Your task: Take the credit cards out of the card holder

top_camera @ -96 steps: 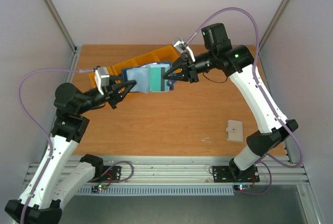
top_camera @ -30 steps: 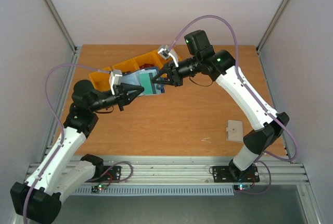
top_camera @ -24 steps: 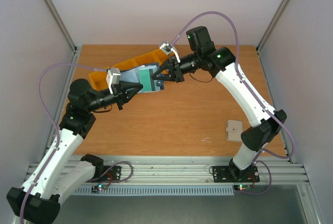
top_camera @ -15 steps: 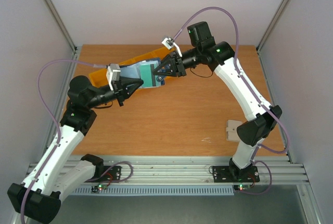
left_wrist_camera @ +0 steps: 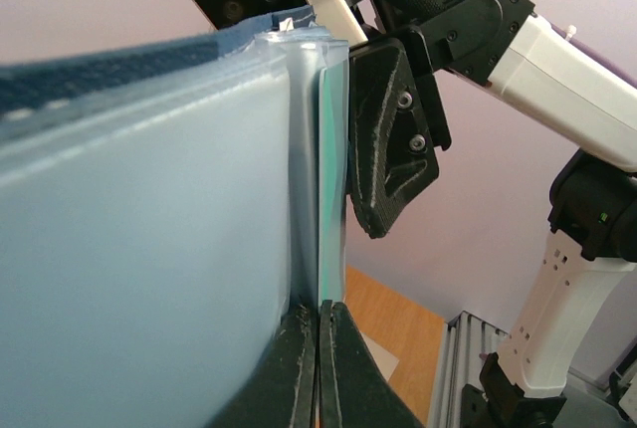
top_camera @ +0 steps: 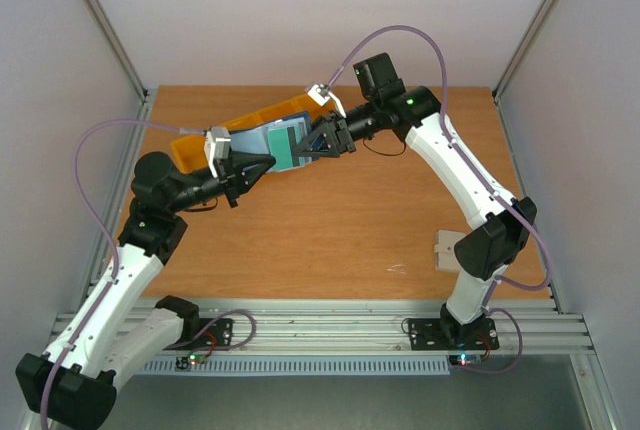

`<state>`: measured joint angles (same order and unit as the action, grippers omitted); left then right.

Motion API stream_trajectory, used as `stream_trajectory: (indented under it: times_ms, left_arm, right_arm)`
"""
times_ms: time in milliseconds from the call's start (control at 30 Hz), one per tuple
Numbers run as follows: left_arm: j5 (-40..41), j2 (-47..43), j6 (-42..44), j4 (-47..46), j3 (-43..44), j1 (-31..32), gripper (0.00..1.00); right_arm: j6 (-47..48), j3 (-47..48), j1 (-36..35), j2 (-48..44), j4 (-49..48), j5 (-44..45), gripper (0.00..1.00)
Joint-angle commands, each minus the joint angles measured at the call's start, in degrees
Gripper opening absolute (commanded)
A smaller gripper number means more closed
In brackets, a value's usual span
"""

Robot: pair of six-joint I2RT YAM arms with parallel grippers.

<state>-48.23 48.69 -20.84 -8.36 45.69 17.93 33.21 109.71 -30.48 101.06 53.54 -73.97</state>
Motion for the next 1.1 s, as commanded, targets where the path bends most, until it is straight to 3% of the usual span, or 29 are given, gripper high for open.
stream_trajectory:
  times_ms: [0,133,233,767,967,1067]
  left_arm:
    - [-1.03,-1.36,-2.11,-5.78,-0.73,-0.70,0.00]
    - [-2.71,-1.90,-4.12,-6.10,-1.45,-1.74,0.00]
    - [-4.40,-2.13,-5.75,-6.33,-1.66,-2.61,0.00]
    - [-13.52,1.47,-13.79,-11.68,-0.96,-4.11,0.00]
    - [-14.34,1.94,-15.00,-12.10,-0.47,-4.05,0.05]
    - [-14.76,1.73,-15.27,-12.53,-0.41,-4.13,0.00]
  right_arm:
    - [0.99,-1.32,-0.15,-4.57,1.38,0.34,0.25]
    - [0.83,-1.08,-0.12,-5.02,3.10,0.93,0.08]
    - [0.71,-1.14,-0.11,-5.52,3.39,1.09,0.03]
    - [-3.50,-4.65,-1.93,-9.20,-2.45,0.76,0.01]
    - [-3.61,-6.25,-2.56,-10.05,-2.72,1.42,0.01]
    - [-3.52,-6.98,-2.65,-11.10,-2.71,1.79,0.03]
